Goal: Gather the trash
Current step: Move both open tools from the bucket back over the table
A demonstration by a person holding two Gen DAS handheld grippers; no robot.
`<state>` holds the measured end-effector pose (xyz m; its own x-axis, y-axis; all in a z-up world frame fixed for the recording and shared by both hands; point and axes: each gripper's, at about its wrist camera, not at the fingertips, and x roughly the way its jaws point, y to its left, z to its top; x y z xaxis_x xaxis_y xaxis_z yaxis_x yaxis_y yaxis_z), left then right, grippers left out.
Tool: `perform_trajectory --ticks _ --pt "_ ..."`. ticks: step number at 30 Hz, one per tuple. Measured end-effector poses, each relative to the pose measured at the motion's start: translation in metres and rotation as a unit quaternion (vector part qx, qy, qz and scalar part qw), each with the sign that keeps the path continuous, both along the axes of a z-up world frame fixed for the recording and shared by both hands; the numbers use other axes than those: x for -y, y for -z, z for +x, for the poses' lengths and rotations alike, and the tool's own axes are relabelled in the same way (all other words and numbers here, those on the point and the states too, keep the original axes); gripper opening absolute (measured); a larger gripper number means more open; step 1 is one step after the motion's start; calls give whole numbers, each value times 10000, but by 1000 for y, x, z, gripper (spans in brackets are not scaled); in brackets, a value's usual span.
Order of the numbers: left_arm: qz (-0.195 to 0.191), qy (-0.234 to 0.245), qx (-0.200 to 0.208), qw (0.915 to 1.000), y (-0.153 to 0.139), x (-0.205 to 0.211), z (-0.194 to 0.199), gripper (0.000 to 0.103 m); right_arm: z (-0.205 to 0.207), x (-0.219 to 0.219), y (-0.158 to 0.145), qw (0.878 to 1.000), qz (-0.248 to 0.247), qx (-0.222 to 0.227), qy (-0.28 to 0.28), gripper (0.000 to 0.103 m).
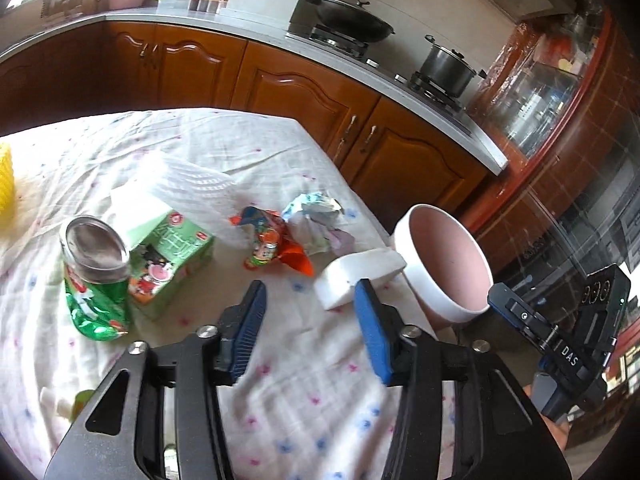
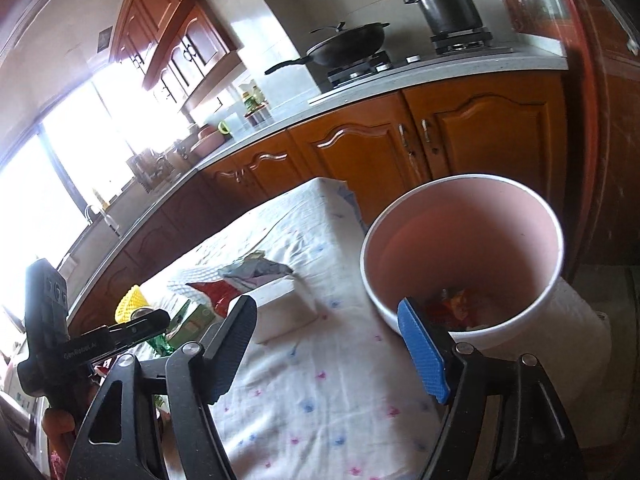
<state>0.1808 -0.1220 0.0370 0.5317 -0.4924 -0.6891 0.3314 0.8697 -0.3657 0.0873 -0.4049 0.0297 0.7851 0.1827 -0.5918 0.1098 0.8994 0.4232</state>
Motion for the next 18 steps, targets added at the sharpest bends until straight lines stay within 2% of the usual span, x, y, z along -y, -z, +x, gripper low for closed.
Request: perform_trajectory --ticks 9,18 --pt "111 -136 -54 9998 3 -3 15 49 11 -19 1 9997 -76 -37 -240 75" --pt "223 -153 -336 9991 17 7 45 49 41 -35 14 9983 1 -220 -547 75"
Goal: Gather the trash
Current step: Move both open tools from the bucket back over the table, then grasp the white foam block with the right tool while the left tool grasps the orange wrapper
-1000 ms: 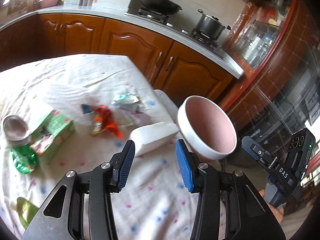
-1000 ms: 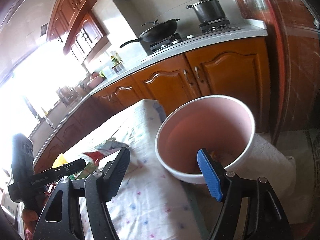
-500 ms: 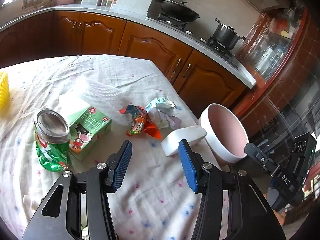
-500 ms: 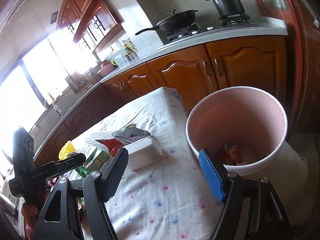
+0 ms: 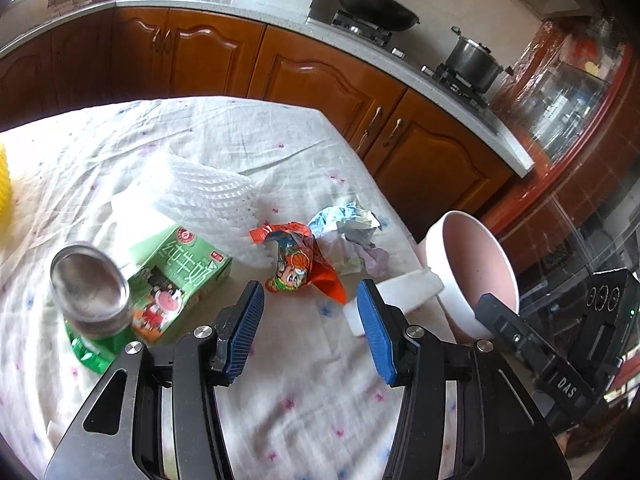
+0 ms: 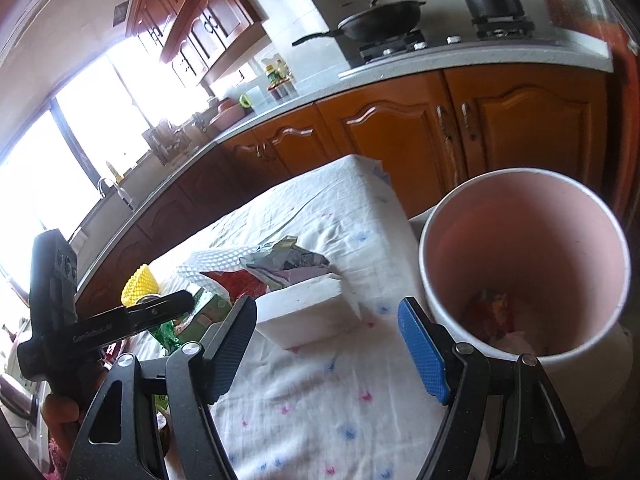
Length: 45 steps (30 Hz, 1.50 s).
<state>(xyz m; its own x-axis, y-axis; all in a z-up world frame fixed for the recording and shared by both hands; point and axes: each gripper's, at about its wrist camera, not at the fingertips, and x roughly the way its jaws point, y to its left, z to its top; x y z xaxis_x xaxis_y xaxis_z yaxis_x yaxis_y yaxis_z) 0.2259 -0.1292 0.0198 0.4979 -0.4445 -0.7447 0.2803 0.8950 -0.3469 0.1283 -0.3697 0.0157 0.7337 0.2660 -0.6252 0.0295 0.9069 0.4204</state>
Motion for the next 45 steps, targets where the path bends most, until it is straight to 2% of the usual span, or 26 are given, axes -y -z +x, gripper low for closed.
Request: perform_trajectory --ticks 5,6,8,12,14,16,19,21,23,24,25,28,33,39,45 --pt "85 5 -153 9998 10 7 17 49 22 -8 13 9992 0 -208 -355 75" --pt "100 16 -183 9998 12 8 20 49 24 -10 12 9986 -98 -182 -492 75" --pt "122 58 -242 9996 16 9 25 49 29 -19 8 9944 -600 -114 -867 79" --pt "248 103 -289 9992 19 15 32 49 37 -36 5 9761 -1400 -11 -1662 82" --pt "274 101 -328 9990 21 17 37 49 42 -49 5 9584 -1911 78 -2118 84" --pt "308 92 -364 9988 25 18 40 49 50 -56 11 9457 -2101 40 -2482 84" --pt "271 131 -396 9988 27 19 43 49 63 -59 22 9403 -2092 -131 -2681 84" --pt "271 135 -381 9988 27 20 42 45 69 -57 30 9411 -2007 -252 -2709 81" --pt "211 224 -343 9989 25 22 40 33 68 -55 33 9433 -1921 -296 -2691 69" --pt "206 260 -327 9989 24 22 39 29 66 -53 34 9458 -1930 -285 -2595 58" --pt "260 257 -281 9989 23 23 37 16 63 -51 33 9484 -1942 -271 -2494 49" --pt "231 320 -225 9990 21 23 32 16 54 -41 28 9569 -1671 -243 -2364 33" --pt "125 359 -84 9992 12 19 17 15 30 -36 20 9673 -1322 -101 -2160 28" --pt "-47 414 217 9989 -13 6 -8 15 0 -37 9 9772 -994 124 -1871 27" --pt "-238 511 391 9976 -30 3 -28 15 -25 -16 -1 9913 -571 250 -1156 27"
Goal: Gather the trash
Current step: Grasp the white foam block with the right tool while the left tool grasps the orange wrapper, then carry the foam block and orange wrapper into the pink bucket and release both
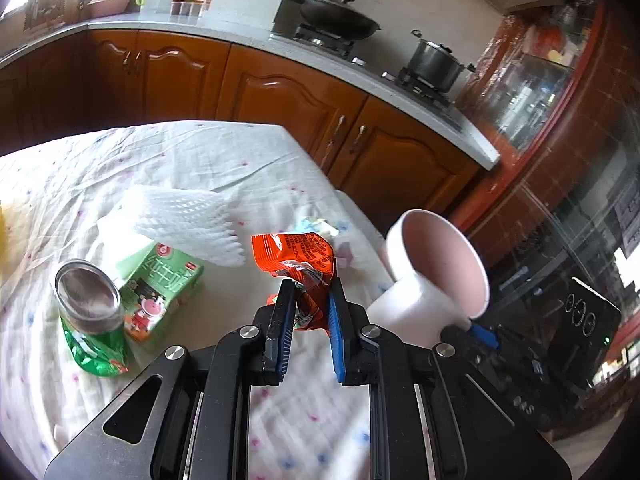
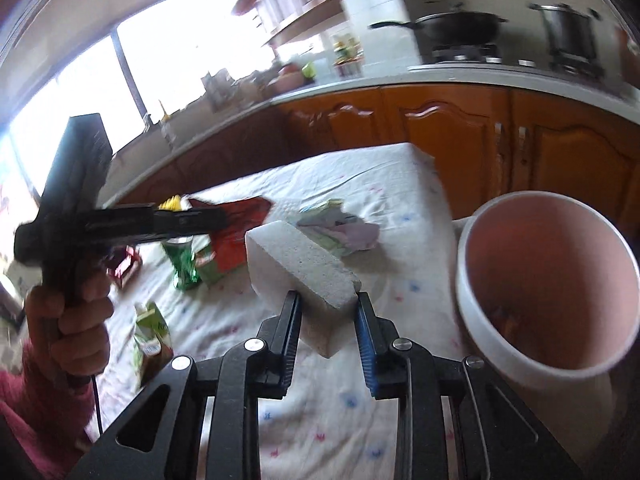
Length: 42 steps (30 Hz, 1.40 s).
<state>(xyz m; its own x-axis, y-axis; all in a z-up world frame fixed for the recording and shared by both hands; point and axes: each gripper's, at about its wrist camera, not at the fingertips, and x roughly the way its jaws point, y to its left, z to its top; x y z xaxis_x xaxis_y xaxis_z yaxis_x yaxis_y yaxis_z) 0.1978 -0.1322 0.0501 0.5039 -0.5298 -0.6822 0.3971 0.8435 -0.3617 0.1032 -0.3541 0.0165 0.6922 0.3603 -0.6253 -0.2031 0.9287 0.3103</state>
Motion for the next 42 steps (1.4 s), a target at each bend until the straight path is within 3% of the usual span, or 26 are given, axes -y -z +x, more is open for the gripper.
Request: perform_trajectory --ticks 7,16,30,42 --pt "-107 301 49 9995 -6 20 -20 15 -26 34 -15 9933 2 117 1153 27" --pt "-155 800 119 9966 -14 60 -39 15 -52 61 -27 9831 84 347 1796 27" --pt "-72 1204 135 9926 -17 112 -38 15 -59 93 -26 9739 43 320 2246 28" --pt "97 1504 56 9886 -12 169 -9 15 -45 122 -23 9679 -104 235 2501 29"
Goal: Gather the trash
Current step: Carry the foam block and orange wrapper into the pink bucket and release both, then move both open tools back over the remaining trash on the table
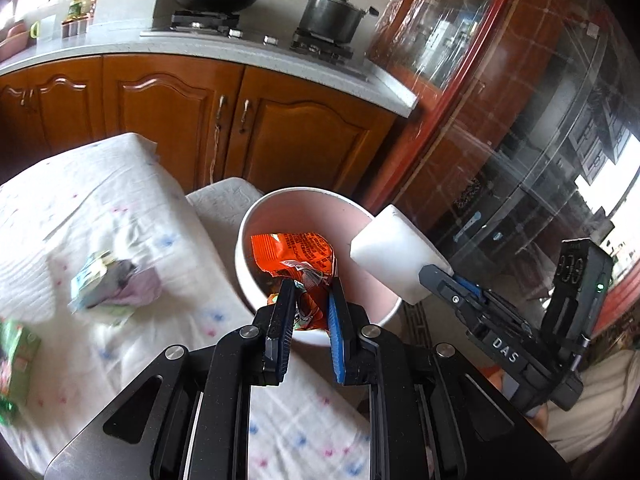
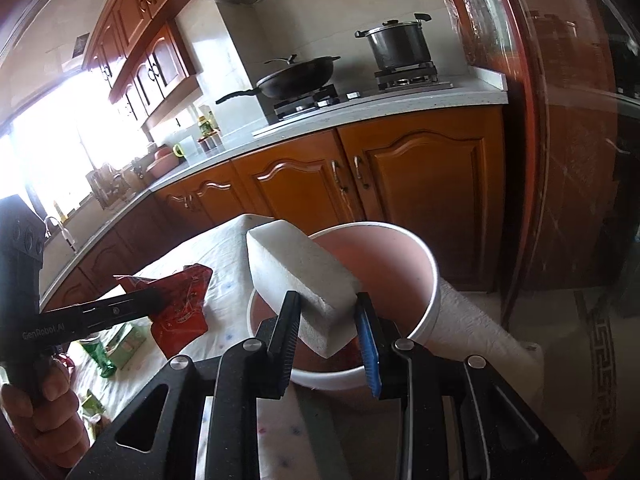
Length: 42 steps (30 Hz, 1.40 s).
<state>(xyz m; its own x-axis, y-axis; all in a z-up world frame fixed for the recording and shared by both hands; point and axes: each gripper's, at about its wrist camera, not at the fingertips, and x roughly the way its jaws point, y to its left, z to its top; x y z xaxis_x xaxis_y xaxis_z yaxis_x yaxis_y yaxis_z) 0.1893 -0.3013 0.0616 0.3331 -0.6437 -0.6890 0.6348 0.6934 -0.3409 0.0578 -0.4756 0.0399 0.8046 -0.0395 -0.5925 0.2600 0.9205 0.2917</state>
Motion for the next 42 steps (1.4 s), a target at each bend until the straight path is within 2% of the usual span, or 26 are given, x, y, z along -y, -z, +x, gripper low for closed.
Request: perform_trajectory --ticks 10,17,21,23,24,25,27,35,39,42 --pt "411 130 -392 9983 25 46 35 15 33 22 9 9983 -250 -518 -9 29" --pt "653 191 -593 9959 43 62 46 15 44 29 25 9965 -204 -806 -52 30" --pt "742 232 -651 9948 49 67 47 16 47 33 30 9960 -141 -881 -71 35" --pt "785 244 -681 9943 52 69 47 18 47 34 31 9960 -82 -889 -78 37" --pt "798 238 -713 9940 53 69 47 22 47 35 32 9960 -68 -888 -89 38" --pt "807 230 -744 9937 54 70 48 29 47 35 32 9961 -54 -878 -96 43" --pt "793 200 -756 9938 54 70 48 36 48 38 31 9964 -24 -846 -85 49" --pt "662 118 -691 9953 46 55 40 36 39 43 25 9976 168 -665 -8 49" --pt "585 32 -624 9963 41 41 34 36 30 40 20 9986 211 -492 15 66" --pt "541 -53 -526 9971 38 28 28 36 26 35 16 9990 248 -376 15 70"
